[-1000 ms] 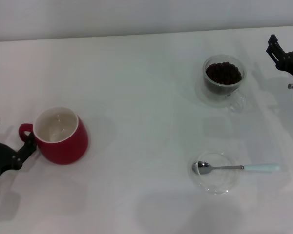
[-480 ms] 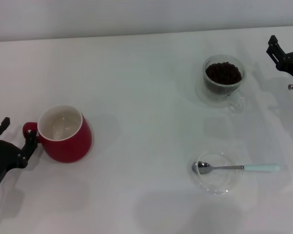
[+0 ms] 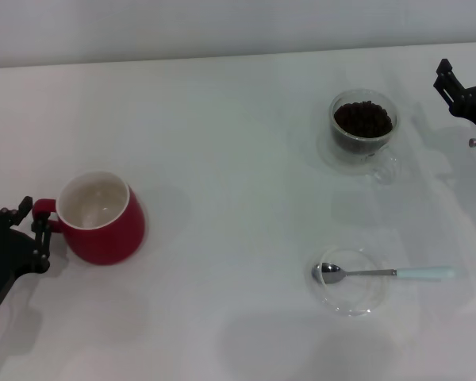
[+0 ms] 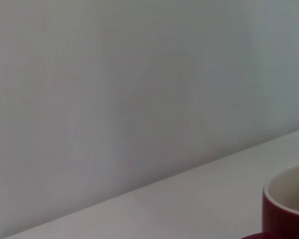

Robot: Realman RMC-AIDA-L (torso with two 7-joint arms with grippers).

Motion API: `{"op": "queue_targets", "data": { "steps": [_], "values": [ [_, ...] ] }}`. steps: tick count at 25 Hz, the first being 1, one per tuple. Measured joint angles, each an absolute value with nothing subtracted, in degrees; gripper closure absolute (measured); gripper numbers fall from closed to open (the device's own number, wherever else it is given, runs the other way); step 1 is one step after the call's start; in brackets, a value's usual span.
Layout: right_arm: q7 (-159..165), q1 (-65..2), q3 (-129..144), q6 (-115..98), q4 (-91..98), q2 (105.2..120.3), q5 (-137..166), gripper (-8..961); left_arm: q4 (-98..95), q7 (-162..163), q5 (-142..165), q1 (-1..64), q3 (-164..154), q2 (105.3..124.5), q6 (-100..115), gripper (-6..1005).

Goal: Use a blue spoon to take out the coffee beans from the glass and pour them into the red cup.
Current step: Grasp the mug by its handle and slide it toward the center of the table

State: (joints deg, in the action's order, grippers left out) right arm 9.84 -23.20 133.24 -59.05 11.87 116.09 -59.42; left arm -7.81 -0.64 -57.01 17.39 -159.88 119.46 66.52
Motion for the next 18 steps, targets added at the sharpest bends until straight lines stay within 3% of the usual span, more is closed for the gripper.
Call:
{"op": "queue_targets", "data": {
  "steps": [2,8,18],
  "values": [
    [9.8,-23.2,133.2,-59.1,11.9,116.09,-59.4,96,-7.8,-0.6,-57.1,17.4,-159.9,119.45,66.5,706],
    [9.8,-23.2,133.2,-59.1,11.9,116.09,-59.4,96,-7.9,-0.8,-57.1,17.3,-159.8,119.54,66.5,907],
    [9.8,-23.3,133.2,-59.1,11.9,116.09,-59.4,95,-10.7,-1.4,-56.7,17.5,-159.9,119.63,66.2,908]
  ]
}}
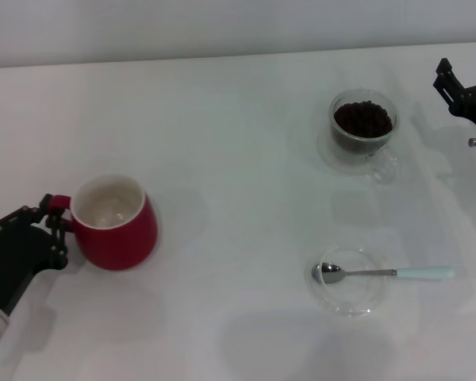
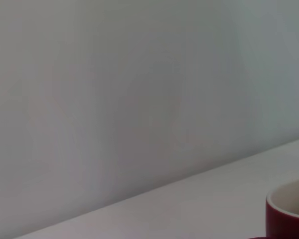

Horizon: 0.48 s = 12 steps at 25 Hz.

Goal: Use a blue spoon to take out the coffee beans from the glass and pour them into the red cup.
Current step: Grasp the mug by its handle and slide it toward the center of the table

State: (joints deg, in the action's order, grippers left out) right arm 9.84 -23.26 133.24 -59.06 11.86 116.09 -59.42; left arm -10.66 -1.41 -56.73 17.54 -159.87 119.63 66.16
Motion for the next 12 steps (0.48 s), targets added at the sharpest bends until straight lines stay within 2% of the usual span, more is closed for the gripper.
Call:
{"op": "queue_targets", "data": {
  "steps": [12],
  "values": [
    [9.8,-23.5,133.2,-59.1,12.2,116.09,-59.4,95,-15.9,-5.5,-51.1,19.1,-159.9,119.72,61.6,909]
  ]
}}
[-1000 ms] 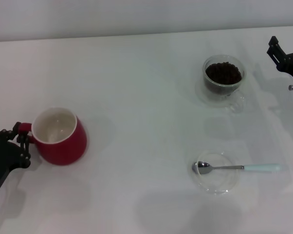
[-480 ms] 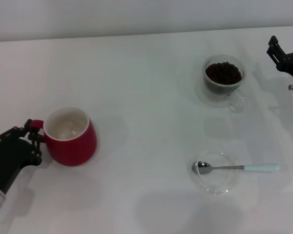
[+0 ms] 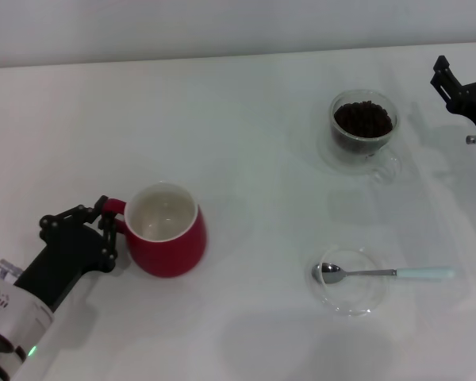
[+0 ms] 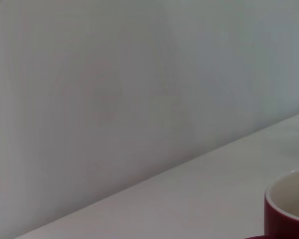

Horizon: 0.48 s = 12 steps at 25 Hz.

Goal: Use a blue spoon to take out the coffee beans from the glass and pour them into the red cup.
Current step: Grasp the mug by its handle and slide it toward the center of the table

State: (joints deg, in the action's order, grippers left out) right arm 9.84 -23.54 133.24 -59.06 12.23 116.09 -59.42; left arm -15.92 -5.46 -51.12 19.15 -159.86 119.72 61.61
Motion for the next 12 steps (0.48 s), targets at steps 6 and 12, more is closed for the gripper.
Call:
{"op": "queue_targets", "data": {
  "steps": [6,12],
  "values": [
    [9.8,-23.6,133.2,-59.1,12.5,116.09,-59.4,95,-16.8,-5.5,-49.7,19.5,-159.9,119.8,61.4,908],
    [9.8,-23.6,133.2,-59.1,12.5,116.09,-59.4,96,-18.2,-5.5,-48.0,19.6,-159.9,119.84,61.4,897]
  ]
}}
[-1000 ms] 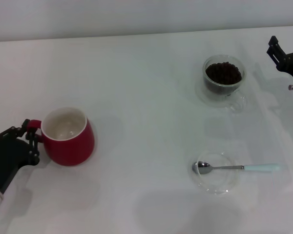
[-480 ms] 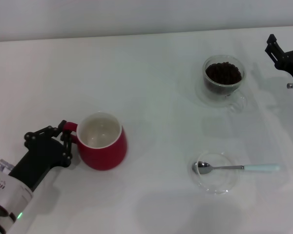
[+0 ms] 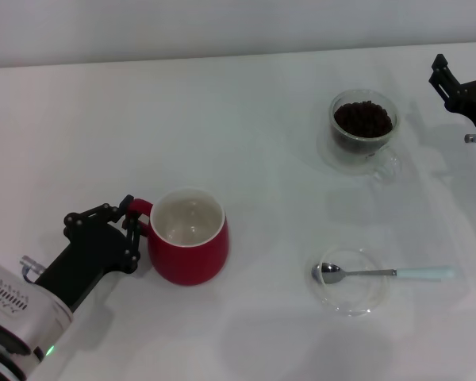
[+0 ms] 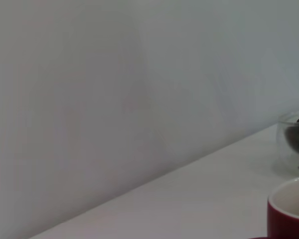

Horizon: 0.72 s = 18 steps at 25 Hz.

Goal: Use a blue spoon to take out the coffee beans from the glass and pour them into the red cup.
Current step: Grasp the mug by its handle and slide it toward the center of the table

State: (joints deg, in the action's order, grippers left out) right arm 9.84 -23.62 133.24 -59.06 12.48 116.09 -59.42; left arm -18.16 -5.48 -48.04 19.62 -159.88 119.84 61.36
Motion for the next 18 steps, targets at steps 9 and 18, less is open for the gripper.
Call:
{"op": "queue_targets", "data": {
  "steps": [9,18],
  "values": [
    [9.8,-23.7,133.2,-59.1,12.5,116.09,-59.4,98,-18.4,-5.5,-47.9,19.4,-159.9,119.89,61.3,871],
    [9.8,-23.6,133.2,-59.1,12.5,116.09,-59.4,100,-18.2,-5.4,-46.7,19.2,-159.9,119.89,61.0,845]
  ]
}}
